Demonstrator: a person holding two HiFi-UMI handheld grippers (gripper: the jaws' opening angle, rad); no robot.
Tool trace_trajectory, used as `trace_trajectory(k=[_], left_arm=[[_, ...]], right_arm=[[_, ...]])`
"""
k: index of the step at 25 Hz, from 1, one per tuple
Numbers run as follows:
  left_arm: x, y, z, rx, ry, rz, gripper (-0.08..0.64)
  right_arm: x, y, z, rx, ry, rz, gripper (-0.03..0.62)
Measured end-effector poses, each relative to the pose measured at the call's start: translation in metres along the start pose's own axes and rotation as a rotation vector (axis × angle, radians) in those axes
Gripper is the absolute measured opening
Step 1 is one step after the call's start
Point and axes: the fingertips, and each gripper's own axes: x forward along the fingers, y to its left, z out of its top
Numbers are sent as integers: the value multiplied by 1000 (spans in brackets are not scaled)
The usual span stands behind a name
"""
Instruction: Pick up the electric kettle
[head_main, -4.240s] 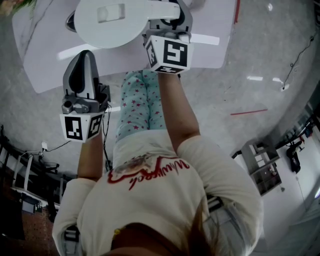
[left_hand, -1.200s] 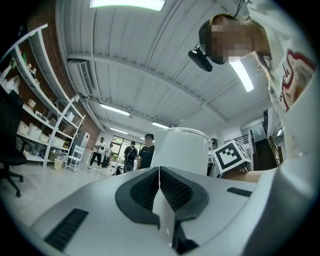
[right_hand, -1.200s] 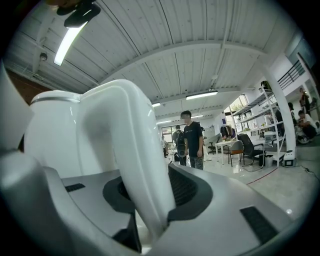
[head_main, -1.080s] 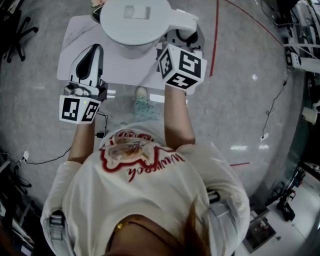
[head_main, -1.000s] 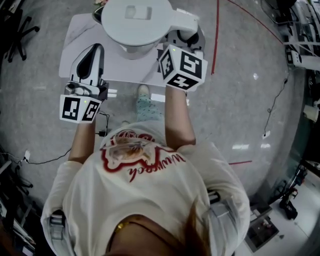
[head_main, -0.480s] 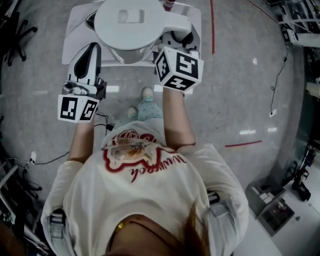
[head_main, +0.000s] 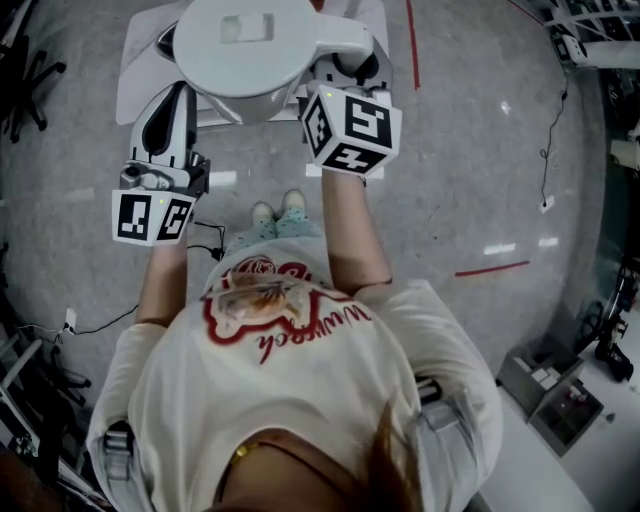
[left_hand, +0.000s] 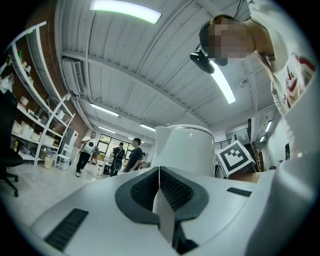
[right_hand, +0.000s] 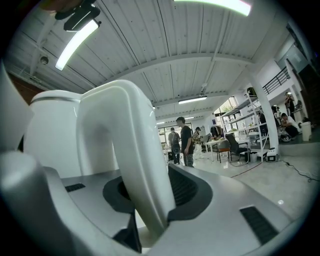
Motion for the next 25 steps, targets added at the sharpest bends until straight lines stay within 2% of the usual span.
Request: trace_trajectory(k=[5, 9, 16, 25], left_arm=[[-16, -21, -1, -4, 5, -27, 12], [-25, -44, 1, 24, 19, -36, 12], [-54, -85, 2, 40, 13, -16, 12], [-115, -179, -12, 28, 16, 38, 12]], right_arm=[[-30, -6, -3, 23, -3, -23, 125], [-56, -16, 2, 34, -15, -29, 125], [-103, -24, 5, 28, -27, 7, 124], [-198, -51, 1, -2, 4, 60, 125]])
